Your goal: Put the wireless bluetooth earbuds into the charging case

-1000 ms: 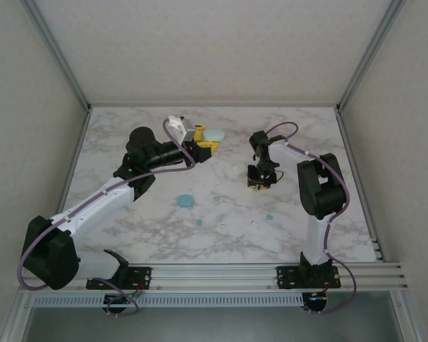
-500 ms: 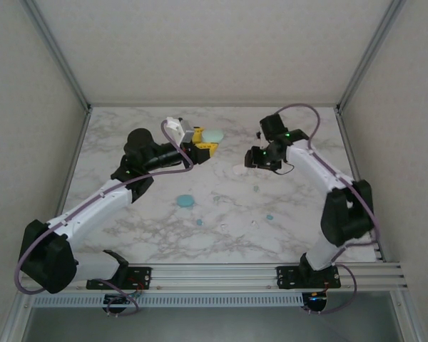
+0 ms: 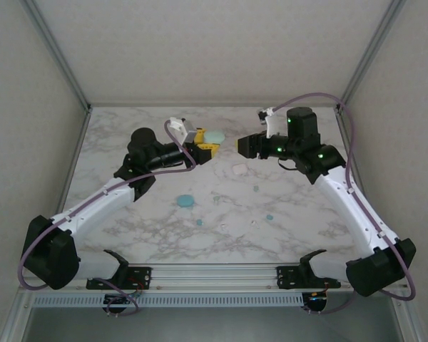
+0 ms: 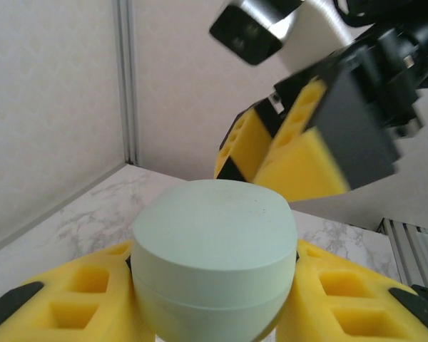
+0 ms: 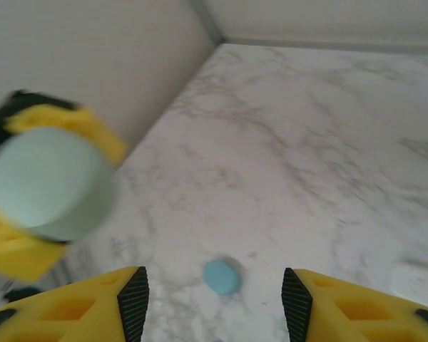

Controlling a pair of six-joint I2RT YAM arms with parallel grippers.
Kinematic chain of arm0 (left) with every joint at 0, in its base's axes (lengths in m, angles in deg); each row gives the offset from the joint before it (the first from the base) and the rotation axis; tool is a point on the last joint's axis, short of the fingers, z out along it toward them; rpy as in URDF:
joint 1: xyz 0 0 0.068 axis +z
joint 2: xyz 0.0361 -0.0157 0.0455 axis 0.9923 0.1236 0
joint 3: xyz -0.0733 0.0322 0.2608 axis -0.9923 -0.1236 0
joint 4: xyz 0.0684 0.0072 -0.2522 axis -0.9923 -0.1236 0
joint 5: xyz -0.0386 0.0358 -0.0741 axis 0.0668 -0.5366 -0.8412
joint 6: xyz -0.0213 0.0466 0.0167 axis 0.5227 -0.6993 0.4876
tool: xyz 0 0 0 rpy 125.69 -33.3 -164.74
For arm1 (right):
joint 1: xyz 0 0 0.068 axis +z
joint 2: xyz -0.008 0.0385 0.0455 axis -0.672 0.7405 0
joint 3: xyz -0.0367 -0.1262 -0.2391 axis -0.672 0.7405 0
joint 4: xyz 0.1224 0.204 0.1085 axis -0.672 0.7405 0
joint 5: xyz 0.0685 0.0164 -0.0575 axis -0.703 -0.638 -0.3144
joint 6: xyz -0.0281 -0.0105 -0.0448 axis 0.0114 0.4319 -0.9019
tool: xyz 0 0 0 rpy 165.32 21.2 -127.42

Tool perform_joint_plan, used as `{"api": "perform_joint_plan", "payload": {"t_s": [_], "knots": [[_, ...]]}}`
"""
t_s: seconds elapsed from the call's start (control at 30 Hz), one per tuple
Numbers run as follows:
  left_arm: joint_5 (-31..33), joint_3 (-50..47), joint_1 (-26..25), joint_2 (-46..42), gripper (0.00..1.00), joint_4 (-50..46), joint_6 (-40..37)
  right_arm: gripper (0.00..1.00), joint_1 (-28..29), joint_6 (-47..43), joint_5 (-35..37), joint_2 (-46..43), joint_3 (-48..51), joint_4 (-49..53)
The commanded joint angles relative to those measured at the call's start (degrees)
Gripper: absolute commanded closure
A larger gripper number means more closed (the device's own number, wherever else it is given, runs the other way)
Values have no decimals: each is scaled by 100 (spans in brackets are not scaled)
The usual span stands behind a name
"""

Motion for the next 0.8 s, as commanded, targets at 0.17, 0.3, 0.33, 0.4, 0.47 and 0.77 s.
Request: {"api": "perform_joint_plan", "payload": {"t_s": [0.17, 0.3, 0.33, 0.4, 0.47, 0.77], "knots": [[-142, 227, -53, 32, 67, 309, 96, 44, 157, -450, -1171, 289, -353, 101], [-194, 263, -62, 32, 67, 253, 76, 44, 173, -266, -1149, 294, -319, -98], [-199, 263, -66, 32, 68, 234, 64, 43, 181, -213, -1142, 335, -356, -115], [-220, 263, -62, 15, 67, 207, 53, 44, 181, -131, -1029, 364, -414, -149], [-234, 262, -62, -1, 68, 192, 54, 44, 183, -41, -784, 420, -451, -151], [-270, 219, -84, -47, 68, 63, 1, 45, 184, 266, -929, 610, -528, -421]]}}
